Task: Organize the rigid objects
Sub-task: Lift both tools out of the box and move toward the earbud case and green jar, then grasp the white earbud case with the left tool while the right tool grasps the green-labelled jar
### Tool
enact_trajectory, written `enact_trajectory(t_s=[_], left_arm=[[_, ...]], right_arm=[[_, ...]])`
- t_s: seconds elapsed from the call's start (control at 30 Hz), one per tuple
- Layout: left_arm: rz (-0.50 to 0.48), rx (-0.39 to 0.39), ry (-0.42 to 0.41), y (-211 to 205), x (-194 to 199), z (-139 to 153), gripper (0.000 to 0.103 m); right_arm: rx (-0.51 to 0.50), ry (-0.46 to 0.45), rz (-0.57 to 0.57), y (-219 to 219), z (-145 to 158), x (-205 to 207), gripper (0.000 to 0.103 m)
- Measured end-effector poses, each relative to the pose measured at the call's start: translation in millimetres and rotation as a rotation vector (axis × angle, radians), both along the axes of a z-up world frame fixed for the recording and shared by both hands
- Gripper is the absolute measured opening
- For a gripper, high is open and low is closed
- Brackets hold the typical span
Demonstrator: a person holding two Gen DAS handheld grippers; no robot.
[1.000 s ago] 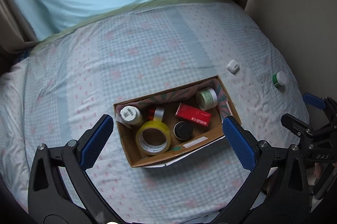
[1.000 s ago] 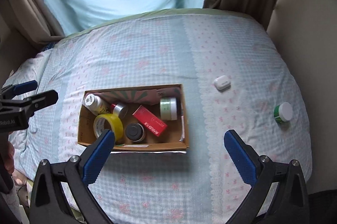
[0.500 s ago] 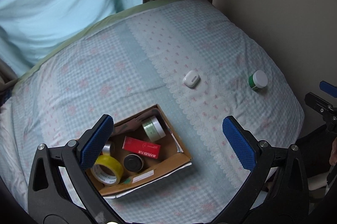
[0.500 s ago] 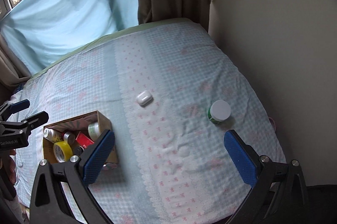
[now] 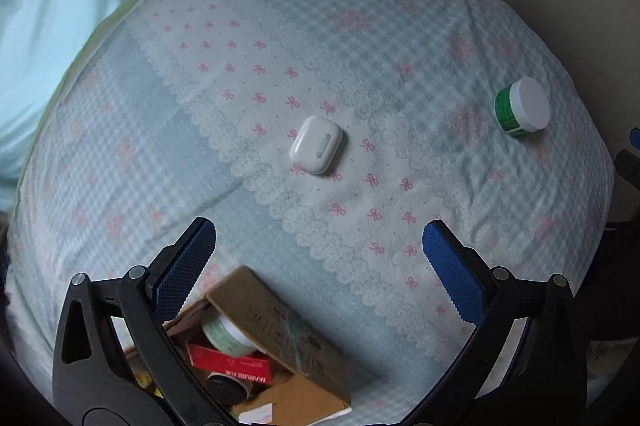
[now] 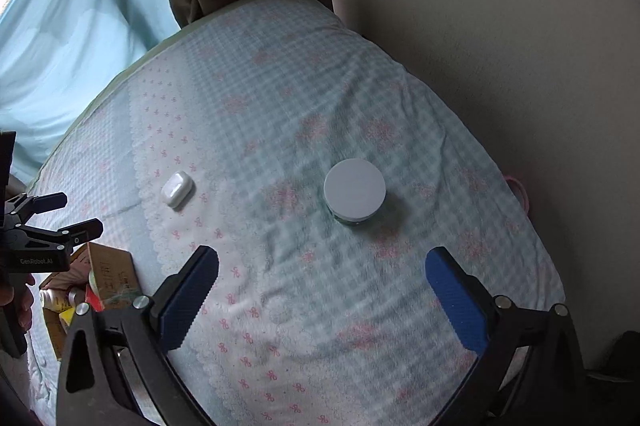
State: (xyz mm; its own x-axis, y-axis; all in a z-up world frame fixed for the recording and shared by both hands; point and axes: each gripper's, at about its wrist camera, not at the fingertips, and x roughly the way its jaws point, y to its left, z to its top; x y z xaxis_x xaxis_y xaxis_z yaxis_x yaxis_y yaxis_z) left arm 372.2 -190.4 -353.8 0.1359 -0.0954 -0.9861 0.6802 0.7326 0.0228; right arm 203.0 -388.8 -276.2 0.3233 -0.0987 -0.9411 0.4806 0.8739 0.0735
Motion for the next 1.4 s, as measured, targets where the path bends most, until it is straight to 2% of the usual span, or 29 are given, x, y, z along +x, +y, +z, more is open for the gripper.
enact_trajectory(t_s=[0.1, 0.2, 0.33, 0.4, 0.47, 0.73, 0.77, 0.83, 0.93, 0.97, 1.07, 1.1, 1.17, 1.4], left_arm=[[-0.006, 0.038, 0.052, -16.3, 16.2, -42.1, 0.103], [-0.033, 0.06, 0.06, -25.9, 32.4, -71.6, 0.103], [-0.124, 0.086, 0.063, -39.0, 45.3, -100.8, 0.102], [-0.183, 0.106, 0.064, -43.4, 47.0, -113.9, 0.097], [-0.227, 0.121, 0.059, -45.0, 48.2, -124.0, 0.097], [-0.275, 0.114, 0.086, -38.5, 52.7, -143.8, 0.096], [-0.275, 0.11, 0.09, -35.6, 58.7, -146.7, 0.096], [-0.286, 0.103, 0.096, -34.3, 61.3, -149.5, 0.081], [-0.312, 0.112, 0.104, -34.0, 62.8, -154.2, 0.077], [-0.32, 0.111, 0.104, -36.6, 63.4, -155.7, 0.076], [-0.339, 0.112, 0.106, -40.4, 63.8, -154.9, 0.055], [-0.344, 0.11, 0.113, -49.3, 60.4, -151.3, 0.044], [-0.354, 0.128, 0.11, -59.3, 54.2, -150.0, 0.042], [-0.327, 0.128, 0.111, -68.5, 50.4, -149.7, 0.042]], right_arm=[[0.047, 0.01, -0.005, -15.6, -35.4, 12.5, 0.103], [0.067, 0.043, -0.036, -27.8, -67.6, 21.3, 0.103], [0.098, 0.063, -0.098, -42.7, -97.4, 27.8, 0.103], [0.091, 0.079, -0.096, -47.7, -110.0, 32.2, 0.103], [0.08, 0.099, -0.085, -49.8, -122.1, 36.6, 0.103], [0.097, 0.137, -0.08, -50.4, -151.3, 49.8, 0.103], [0.096, 0.139, -0.076, -50.1, -153.1, 52.0, 0.1], [0.091, 0.148, -0.07, -48.6, -155.4, 54.6, 0.098], [0.091, 0.153, -0.079, -52.3, -159.5, 58.7, 0.092], [0.097, 0.154, -0.08, -54.1, -161.5, 60.2, 0.086], [0.095, 0.176, -0.081, -56.2, -169.5, 67.9, 0.078], [0.09, 0.182, -0.083, -56.9, -171.6, 69.4, 0.073], [0.084, 0.191, -0.096, -62.8, -175.3, 71.6, 0.067], [0.092, 0.19, -0.111, -73.5, -178.7, 70.4, 0.067]])
